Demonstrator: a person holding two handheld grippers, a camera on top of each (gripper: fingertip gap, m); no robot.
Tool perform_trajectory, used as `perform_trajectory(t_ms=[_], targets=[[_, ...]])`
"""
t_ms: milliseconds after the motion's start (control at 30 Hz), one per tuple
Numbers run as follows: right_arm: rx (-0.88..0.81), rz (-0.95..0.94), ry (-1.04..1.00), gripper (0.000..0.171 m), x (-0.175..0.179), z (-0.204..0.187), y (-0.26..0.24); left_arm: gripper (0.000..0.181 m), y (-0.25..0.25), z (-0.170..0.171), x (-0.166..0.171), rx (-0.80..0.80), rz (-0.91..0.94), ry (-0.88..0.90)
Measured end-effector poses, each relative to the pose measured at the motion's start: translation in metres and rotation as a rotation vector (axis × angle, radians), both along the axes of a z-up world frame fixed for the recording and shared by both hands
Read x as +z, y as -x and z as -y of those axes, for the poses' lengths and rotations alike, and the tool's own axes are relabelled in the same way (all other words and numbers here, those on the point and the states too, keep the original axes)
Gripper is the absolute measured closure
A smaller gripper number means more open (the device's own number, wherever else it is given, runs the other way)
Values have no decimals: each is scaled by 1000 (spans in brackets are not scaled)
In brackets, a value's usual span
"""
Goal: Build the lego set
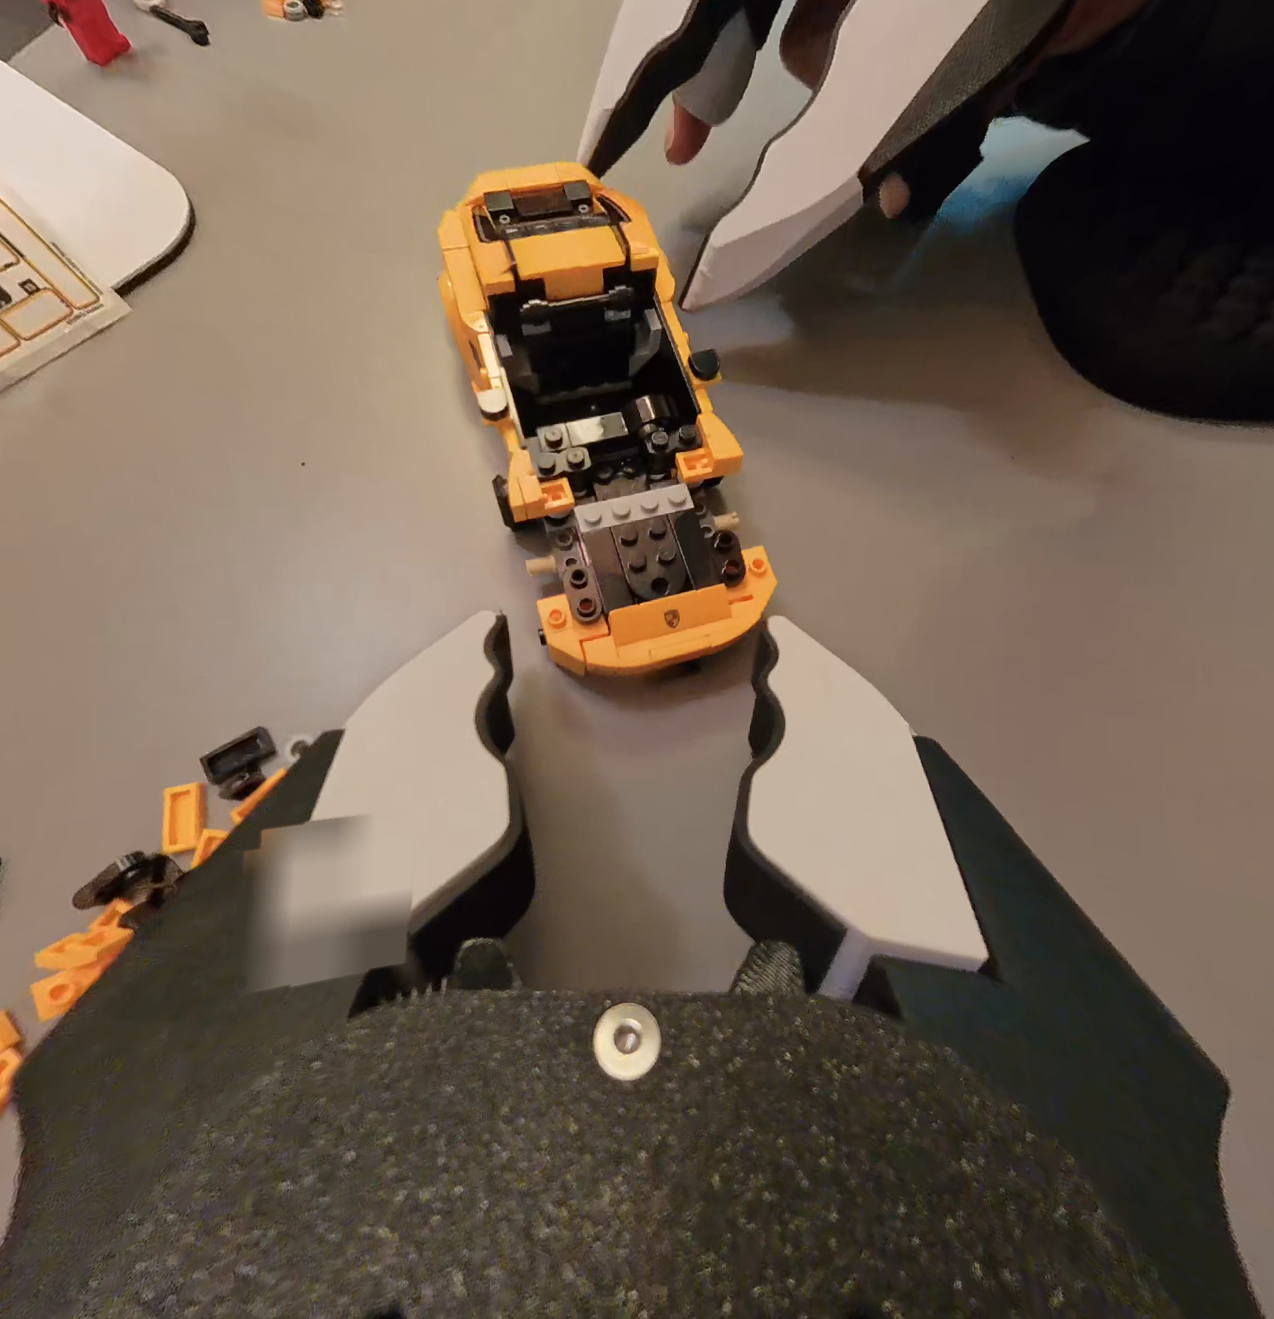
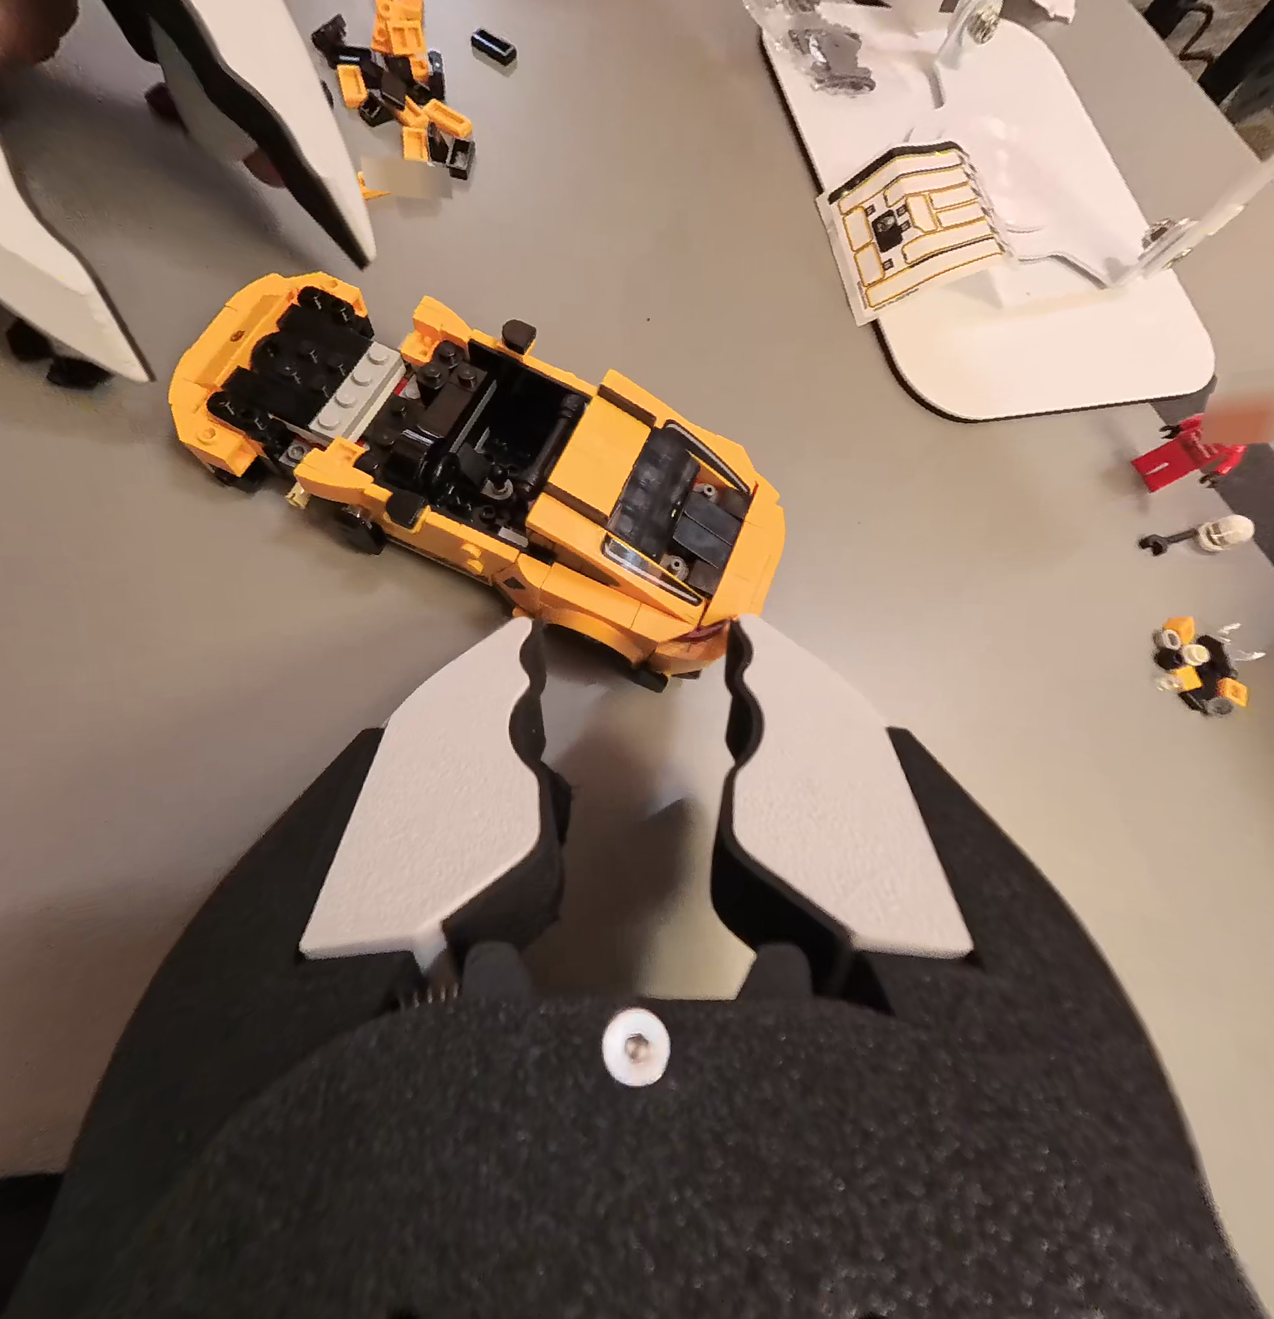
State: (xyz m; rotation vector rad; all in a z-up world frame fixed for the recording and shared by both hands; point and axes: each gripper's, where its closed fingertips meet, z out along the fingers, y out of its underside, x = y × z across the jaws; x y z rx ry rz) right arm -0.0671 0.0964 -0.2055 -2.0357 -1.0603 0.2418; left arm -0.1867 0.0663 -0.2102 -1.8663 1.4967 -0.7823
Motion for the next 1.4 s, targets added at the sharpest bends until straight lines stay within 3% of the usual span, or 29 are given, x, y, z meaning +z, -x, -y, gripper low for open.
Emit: perform_trajectory(t_ms=[167,333,633,800,933,1400], targets=[[-26,-39,-3,121,5,-2,-8,111,-8,3,-11,-5,-88,-111],[7,-49,-50,122,21,8,3,118,-5,-1,-14,-28,-106,-117],[256,-53,32,138,17,74,80,118,14,-14,-14,-155,-93,-110],[118,-94,197,142,-2,89,124,122,21,-15,-11,-134,-82,-110],[45,-60,216,142,-11,84,138,126,31,-19,-8,-112,-75,-124],[92,76,311,157,-22,75,159,136,46,-16,8,-108,-66,-164]])
